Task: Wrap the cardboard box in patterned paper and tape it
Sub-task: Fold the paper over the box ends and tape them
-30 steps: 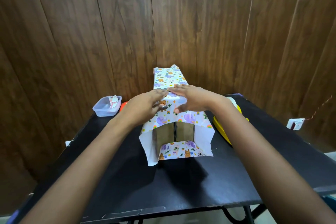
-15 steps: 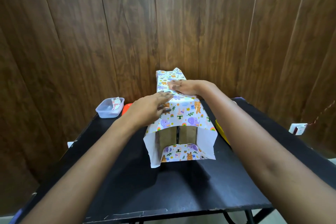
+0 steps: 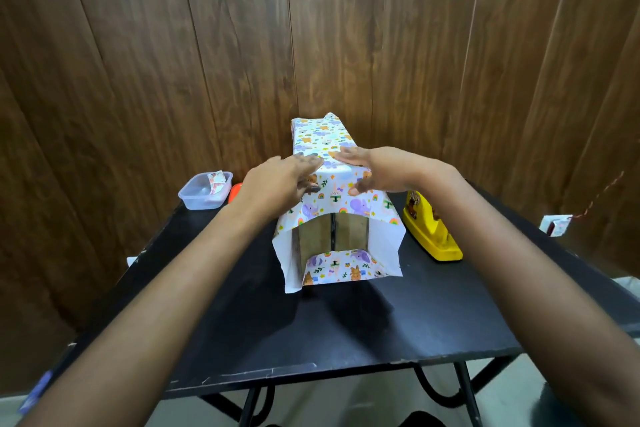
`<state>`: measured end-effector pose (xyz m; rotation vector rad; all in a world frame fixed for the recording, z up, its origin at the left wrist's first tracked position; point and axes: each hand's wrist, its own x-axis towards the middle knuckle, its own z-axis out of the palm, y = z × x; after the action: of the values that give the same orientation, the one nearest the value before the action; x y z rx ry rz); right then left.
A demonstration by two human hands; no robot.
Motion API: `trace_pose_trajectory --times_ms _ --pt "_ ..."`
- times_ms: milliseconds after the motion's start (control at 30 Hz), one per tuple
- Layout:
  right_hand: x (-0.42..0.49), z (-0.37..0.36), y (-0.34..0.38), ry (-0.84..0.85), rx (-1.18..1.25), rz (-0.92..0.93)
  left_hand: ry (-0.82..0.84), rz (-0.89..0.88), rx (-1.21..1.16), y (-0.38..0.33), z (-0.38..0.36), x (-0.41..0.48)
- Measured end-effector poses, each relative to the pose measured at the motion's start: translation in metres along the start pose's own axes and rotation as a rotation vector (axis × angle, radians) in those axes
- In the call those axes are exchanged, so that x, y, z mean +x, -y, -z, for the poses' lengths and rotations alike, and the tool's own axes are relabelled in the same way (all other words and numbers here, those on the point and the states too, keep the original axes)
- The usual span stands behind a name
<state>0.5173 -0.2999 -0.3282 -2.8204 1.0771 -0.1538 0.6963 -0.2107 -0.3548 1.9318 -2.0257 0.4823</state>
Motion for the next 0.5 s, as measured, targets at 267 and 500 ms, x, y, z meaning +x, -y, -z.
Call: trace_pose_trajectory --times_ms 267,500 --pt "-0.009 -0.028 0.008 -0.222 -0.141 0.002 -0.030 -0.037 0.159 -0.006 -0.011 -0.007" --pt "-0.011 -0.031 0.010 -0.242 -0.204 0.009 -0.087 -0.064 0.308 -0.009 -0.016 -0.009"
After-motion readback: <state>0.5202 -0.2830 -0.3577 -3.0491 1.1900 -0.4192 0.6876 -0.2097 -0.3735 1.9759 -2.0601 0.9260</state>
